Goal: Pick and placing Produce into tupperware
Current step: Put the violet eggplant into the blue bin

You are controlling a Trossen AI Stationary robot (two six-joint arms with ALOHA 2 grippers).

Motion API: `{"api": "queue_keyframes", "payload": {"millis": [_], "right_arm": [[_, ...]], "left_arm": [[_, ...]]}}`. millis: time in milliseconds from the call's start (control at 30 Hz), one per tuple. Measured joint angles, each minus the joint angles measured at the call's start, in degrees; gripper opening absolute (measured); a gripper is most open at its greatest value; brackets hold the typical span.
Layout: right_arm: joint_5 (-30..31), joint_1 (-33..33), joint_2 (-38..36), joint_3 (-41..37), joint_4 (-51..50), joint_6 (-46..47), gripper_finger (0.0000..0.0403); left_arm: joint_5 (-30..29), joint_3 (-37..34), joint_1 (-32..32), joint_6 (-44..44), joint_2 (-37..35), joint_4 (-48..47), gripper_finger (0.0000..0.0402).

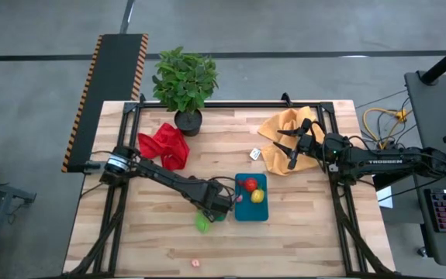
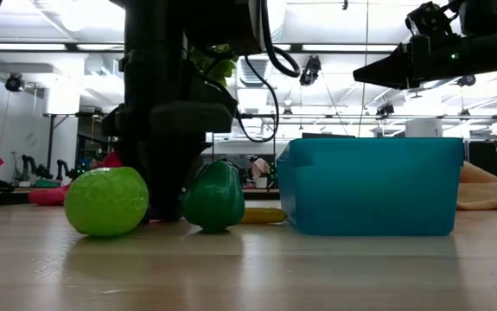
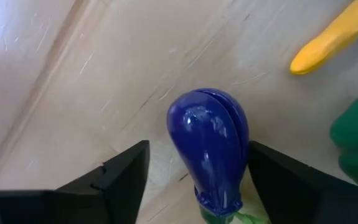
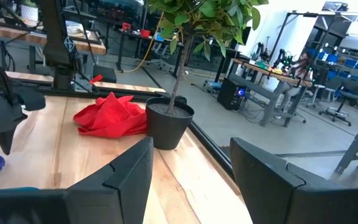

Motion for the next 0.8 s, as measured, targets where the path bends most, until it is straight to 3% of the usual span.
{"api": "queue_keyframes", "payload": {"millis": [433, 800], "right_arm": [[0.0, 0.0, 0.0, 0.0, 0.0, 0.0, 0.0206], [0.0, 0.0, 0.0, 0.0, 0.0, -0.2, 0.0206]], "left_arm": [[1.0, 0.0, 0.3, 6.6, -0.1, -0.1, 0.0100], [1.0, 0.9, 0.4, 17.9, -0.3, -2.7, 0.0095]]}}
